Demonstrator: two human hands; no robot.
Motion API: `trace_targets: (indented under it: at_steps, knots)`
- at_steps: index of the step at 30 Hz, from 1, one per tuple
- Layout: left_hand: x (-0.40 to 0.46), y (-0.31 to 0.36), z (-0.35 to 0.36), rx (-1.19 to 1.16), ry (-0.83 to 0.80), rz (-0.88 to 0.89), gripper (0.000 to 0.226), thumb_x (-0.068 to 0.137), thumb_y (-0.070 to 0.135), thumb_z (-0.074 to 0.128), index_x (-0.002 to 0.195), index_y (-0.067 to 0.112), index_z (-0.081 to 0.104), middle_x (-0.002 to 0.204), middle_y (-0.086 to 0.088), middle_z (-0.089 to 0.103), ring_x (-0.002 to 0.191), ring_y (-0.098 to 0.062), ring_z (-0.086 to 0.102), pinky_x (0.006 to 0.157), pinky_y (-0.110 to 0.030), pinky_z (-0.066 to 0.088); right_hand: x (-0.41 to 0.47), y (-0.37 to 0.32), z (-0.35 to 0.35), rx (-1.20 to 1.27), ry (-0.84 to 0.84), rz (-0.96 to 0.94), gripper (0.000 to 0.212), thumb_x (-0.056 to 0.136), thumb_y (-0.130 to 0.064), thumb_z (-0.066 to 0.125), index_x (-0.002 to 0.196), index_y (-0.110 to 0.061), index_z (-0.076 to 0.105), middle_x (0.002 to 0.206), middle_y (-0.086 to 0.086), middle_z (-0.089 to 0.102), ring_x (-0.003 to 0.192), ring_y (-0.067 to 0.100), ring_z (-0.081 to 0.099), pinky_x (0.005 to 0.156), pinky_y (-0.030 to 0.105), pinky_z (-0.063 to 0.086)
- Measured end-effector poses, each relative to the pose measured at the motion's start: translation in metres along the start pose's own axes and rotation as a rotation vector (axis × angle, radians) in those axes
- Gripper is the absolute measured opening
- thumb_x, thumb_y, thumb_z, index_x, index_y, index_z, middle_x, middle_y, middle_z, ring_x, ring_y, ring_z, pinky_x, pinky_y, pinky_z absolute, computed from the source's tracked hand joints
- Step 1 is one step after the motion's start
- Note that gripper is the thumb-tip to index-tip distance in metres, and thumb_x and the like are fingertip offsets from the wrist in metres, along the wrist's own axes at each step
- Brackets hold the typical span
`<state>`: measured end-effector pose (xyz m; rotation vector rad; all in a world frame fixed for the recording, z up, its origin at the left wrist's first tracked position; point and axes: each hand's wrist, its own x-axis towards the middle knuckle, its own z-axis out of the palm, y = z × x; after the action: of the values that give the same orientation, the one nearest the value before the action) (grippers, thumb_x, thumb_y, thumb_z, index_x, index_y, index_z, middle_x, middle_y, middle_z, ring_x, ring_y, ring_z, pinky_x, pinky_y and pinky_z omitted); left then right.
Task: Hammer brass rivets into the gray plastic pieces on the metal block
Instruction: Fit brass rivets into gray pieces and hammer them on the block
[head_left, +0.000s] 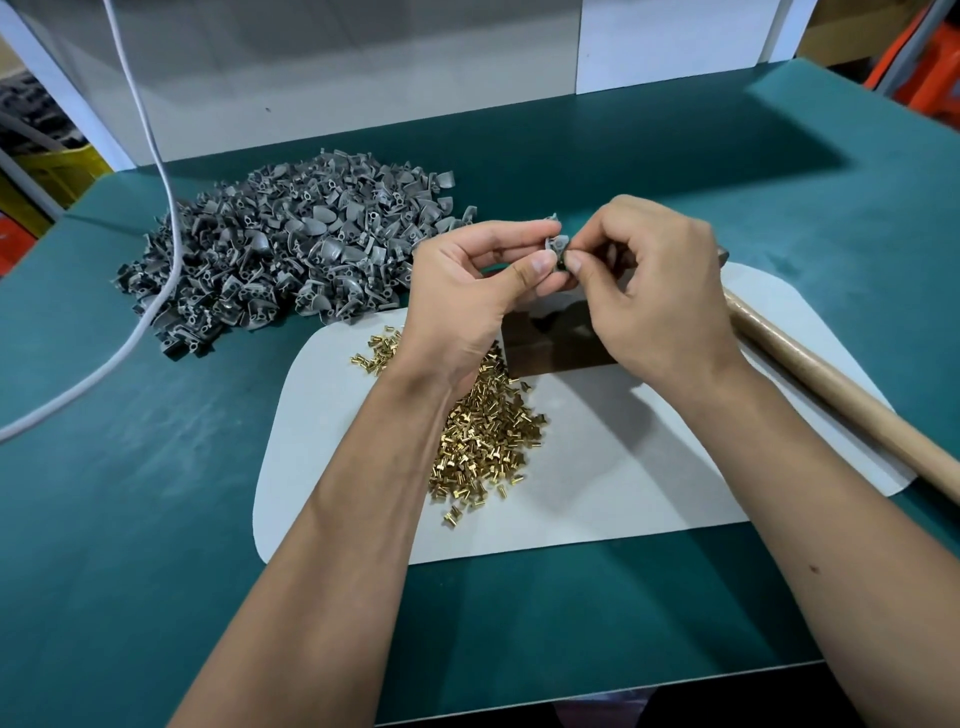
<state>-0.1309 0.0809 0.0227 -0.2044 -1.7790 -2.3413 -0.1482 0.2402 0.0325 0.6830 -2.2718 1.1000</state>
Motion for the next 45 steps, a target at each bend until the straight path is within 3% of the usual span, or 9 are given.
trace_targets:
  at_steps: [6,9,15,20,26,30,37,42,45]
  knots:
    - [0.000,0.002,0.002,-0.035,0.016,-0.021,0.022,0.087,-0.015,0.068,0.102,0.000,0.074,0.087,-0.012,0.076,0.081,-0.020,0.075,0.076,-0.025,0.062,-0.001,-0.001,0.002,-0.017,0.038,0.000,0.009,0.088,-0.007,0.067,0.079,-0.007,0.069,0.077,-0.004,0.061,0.069,0.008,0.050,0.068,0.013,0.036]
    - [0.000,0.002,-0.001,-0.090,0.029,-0.059,0.021,0.088,-0.013,0.067,0.103,0.000,0.074,0.089,-0.014,0.077,0.080,-0.023,0.076,0.075,-0.023,0.061,0.001,0.001,0.003,-0.019,-0.006,-0.018,0.010,0.092,-0.009,0.065,0.087,-0.006,0.073,0.083,-0.001,0.066,0.077,0.014,0.057,0.073,0.021,0.041]
    - [0.001,0.003,-0.010,-0.164,0.035,-0.127,0.023,0.088,-0.008,0.068,0.110,-0.003,0.071,0.095,-0.021,0.076,0.081,-0.026,0.077,0.075,-0.021,0.060,0.004,0.007,-0.002,-0.020,-0.078,-0.081,0.012,0.094,-0.008,0.065,0.099,-0.008,0.076,0.091,0.000,0.068,0.085,0.014,0.062,0.079,0.020,0.044]
    - [0.001,0.004,-0.009,-0.185,0.042,-0.169,0.020,0.091,-0.006,0.065,0.110,-0.003,0.071,0.093,-0.020,0.076,0.079,-0.023,0.077,0.073,-0.018,0.060,0.004,0.006,-0.005,-0.002,-0.025,-0.102,0.007,0.092,-0.011,0.070,0.096,-0.009,0.076,0.089,0.002,0.069,0.083,0.015,0.063,0.077,0.024,0.049]
    - [0.000,0.007,-0.009,-0.195,0.012,-0.219,0.017,0.096,-0.001,0.061,0.111,-0.006,0.070,0.092,-0.018,0.076,0.077,-0.020,0.076,0.072,-0.018,0.059,0.004,0.004,-0.005,0.023,0.011,-0.144,0.004,0.091,-0.011,0.074,0.092,-0.010,0.077,0.085,-0.001,0.066,0.078,0.009,0.059,0.075,0.016,0.043]
    - [0.000,0.009,-0.009,-0.169,0.001,-0.227,0.016,0.098,0.002,0.061,0.110,-0.005,0.070,0.091,-0.016,0.077,0.076,-0.019,0.075,0.072,-0.018,0.059,0.004,0.004,-0.006,0.025,-0.001,-0.171,0.004,0.092,-0.009,0.073,0.091,-0.009,0.076,0.085,0.001,0.066,0.079,0.014,0.059,0.074,0.020,0.045]
    - [-0.002,0.008,-0.011,-0.093,-0.065,-0.148,0.032,0.080,-0.006,0.072,0.112,-0.001,0.071,0.092,-0.018,0.076,0.082,-0.025,0.076,0.080,-0.025,0.060,0.003,0.005,-0.004,0.004,-0.028,-0.140,0.003,0.092,-0.004,0.068,0.090,-0.006,0.069,0.086,-0.003,0.060,0.078,0.011,0.053,0.073,0.012,0.037]
    - [0.000,0.006,-0.014,0.089,-0.046,-0.034,0.041,0.074,-0.010,0.081,0.113,0.000,0.072,0.095,-0.030,0.073,0.088,-0.032,0.071,0.095,-0.047,0.058,0.003,0.007,-0.003,-0.014,-0.042,-0.135,0.002,0.092,-0.008,0.068,0.090,-0.008,0.067,0.086,-0.005,0.061,0.079,0.011,0.053,0.074,0.013,0.037]
    - [0.001,0.006,-0.015,0.164,-0.029,0.018,0.040,0.069,-0.010,0.085,0.107,0.000,0.075,0.091,-0.021,0.074,0.087,-0.026,0.070,0.092,-0.043,0.060,0.002,0.008,-0.002,-0.006,-0.048,-0.143,0.002,0.093,-0.008,0.067,0.091,-0.008,0.067,0.086,-0.005,0.061,0.079,0.010,0.054,0.075,0.013,0.038]
